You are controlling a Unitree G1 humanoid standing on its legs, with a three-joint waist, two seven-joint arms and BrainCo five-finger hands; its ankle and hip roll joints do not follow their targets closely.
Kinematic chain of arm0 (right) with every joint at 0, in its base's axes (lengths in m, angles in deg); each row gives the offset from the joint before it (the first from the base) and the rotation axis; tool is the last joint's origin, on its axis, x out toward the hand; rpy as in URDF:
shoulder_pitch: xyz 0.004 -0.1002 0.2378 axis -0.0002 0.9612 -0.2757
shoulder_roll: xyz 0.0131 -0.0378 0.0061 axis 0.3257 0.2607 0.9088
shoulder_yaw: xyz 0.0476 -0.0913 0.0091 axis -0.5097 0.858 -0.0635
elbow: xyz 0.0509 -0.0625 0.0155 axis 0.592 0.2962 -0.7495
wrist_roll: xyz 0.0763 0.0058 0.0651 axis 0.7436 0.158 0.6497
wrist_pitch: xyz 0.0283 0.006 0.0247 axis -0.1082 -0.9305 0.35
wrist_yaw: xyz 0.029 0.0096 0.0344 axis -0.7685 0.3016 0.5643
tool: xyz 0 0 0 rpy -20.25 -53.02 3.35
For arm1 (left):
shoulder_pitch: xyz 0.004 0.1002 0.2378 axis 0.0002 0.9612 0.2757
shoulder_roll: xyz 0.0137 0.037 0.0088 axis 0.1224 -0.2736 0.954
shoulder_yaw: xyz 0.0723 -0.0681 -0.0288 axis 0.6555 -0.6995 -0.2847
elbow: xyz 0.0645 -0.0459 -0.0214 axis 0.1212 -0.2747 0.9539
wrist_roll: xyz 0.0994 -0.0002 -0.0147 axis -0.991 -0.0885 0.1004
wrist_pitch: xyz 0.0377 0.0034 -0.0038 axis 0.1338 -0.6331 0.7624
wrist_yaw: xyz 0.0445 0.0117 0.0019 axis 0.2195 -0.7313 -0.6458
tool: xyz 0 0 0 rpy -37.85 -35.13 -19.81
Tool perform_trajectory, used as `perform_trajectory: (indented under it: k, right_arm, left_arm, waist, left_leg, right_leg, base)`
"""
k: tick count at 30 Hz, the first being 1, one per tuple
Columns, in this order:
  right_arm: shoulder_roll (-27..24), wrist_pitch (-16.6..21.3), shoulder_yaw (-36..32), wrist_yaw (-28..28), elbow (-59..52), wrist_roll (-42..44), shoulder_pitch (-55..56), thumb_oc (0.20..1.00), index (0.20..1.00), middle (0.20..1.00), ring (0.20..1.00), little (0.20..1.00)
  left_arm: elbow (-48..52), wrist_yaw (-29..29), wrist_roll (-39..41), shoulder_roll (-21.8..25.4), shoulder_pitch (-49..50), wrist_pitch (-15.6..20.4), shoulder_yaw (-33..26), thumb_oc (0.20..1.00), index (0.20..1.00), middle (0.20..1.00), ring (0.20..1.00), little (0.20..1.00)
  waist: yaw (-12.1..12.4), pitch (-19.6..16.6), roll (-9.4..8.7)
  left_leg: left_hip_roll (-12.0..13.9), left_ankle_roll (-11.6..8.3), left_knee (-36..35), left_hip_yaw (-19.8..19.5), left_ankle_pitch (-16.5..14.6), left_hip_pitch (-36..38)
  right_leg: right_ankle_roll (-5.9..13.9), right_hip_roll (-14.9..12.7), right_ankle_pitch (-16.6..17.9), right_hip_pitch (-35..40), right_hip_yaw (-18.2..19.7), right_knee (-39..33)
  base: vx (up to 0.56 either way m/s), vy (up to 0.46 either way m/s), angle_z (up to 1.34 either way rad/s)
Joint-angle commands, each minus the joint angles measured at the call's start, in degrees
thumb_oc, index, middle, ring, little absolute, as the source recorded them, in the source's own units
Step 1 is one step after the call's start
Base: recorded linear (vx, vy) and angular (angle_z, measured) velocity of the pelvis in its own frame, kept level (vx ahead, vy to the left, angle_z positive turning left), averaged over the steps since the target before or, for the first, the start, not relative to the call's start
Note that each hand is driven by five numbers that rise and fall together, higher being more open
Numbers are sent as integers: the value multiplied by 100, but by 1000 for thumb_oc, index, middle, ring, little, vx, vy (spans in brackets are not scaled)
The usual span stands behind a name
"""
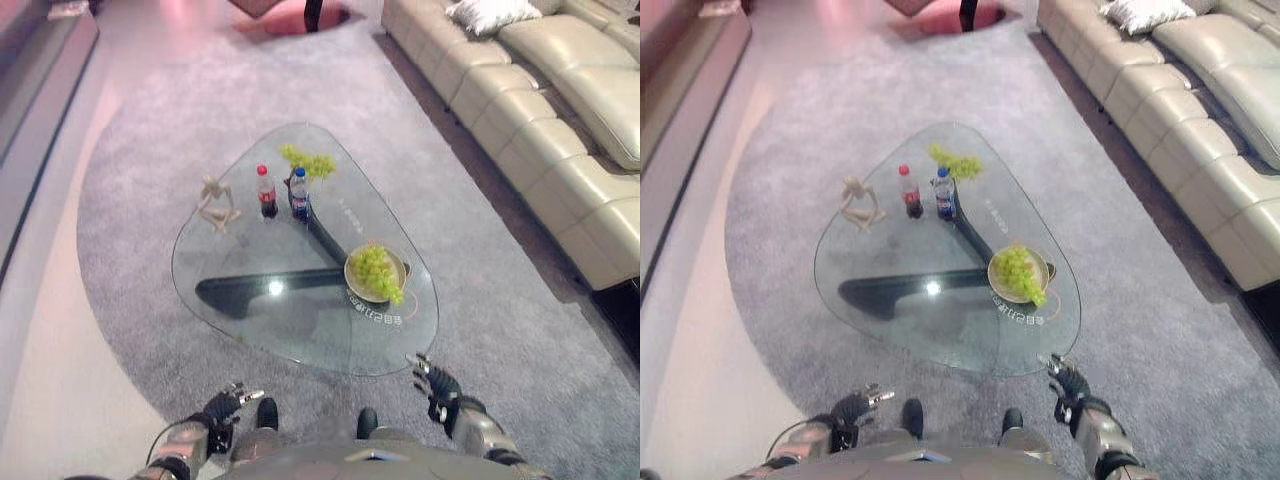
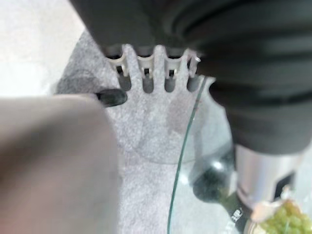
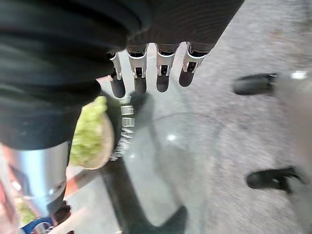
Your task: Pick up fruits into the plate
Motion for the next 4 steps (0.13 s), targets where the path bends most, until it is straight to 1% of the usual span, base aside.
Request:
perform_trajectory:
  k: [1, 4]
  right_arm:
    - [-1, 316, -122, 276, 180, -169, -205, 1000, 1000, 1000, 1000, 1000]
    - [34, 390, -100, 300, 443, -350, -134, 1000, 1000, 1000, 1000, 1000]
  left_arm:
    - [-454, 39, -205, -163, -123, 6, -97, 1000, 1000, 1000, 1000, 1000]
    - [-514, 1, -207, -205, -94, -51, -113, 1000, 1000, 1000, 1000, 1000]
  waist:
    - [-13, 77, 181]
    - [-41, 39, 218]
  left_leg:
    - [-227, 237, 147, 240, -739, 346]
    - [-229, 241, 129, 261, -756, 412]
  right_leg:
    - [-129, 160, -172, -217, 71, 551]
    - [-133, 156, -189, -148, 74, 530]
  base:
    - [30, 12, -12]
    - [20, 17, -9]
